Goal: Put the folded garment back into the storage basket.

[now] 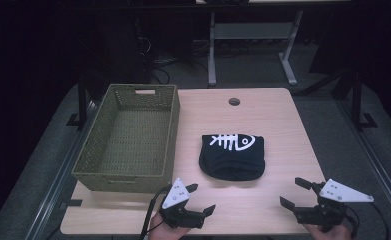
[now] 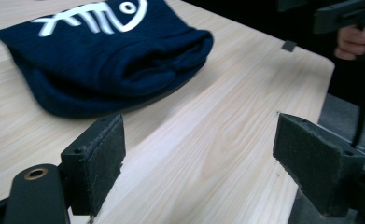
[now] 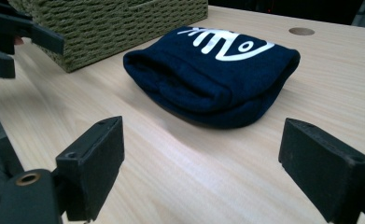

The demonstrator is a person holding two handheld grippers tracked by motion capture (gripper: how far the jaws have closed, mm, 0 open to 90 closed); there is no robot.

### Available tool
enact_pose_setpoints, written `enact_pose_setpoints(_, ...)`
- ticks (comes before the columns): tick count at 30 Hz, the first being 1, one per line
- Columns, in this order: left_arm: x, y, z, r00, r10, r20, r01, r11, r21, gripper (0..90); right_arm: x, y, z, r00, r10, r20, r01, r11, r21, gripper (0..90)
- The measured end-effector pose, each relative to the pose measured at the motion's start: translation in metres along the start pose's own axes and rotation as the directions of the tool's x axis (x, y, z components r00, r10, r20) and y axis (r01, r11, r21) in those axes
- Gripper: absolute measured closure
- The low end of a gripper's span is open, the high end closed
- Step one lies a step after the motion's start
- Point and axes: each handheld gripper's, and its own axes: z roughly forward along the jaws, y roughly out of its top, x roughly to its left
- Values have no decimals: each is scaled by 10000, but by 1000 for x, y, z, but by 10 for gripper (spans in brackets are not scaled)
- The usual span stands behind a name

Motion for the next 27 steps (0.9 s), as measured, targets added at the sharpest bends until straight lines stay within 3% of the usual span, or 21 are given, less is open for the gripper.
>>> enact_pose_setpoints(4,1,9,6,9998,142,-154,-143,9999,-60,170,-7,8,5,9999,80,-152,-79,9999,74,138)
enact_pose_setpoints(7,5,19,15,9996,25,-297,-30,9999,-165,171,-13,18,15,9985,52,-550,-39,9997,240,138)
enact_pose_setpoints(12,10,28,27,9980,-54,-626,45,9999,-142,171,-17,28,26,9971,-86,-754,122,9988,481,138)
enact_pose_setpoints(15,17,34,36,9968,-313,-738,302,9994,-160,171,-25,40,36,9960,-79,-885,141,9975,697,138)
enact_pose_setpoints(19,27,42,50,9920,-419,-1189,426,9991,32,171,-33,48,47,9960,-157,-881,229,9964,811,138)
enact_pose_setpoints(27,50,53,70,9804,-1313,-1466,1311,9913,-116,189,-50,59,67,9955,217,-920,-106,9928,1195,137)
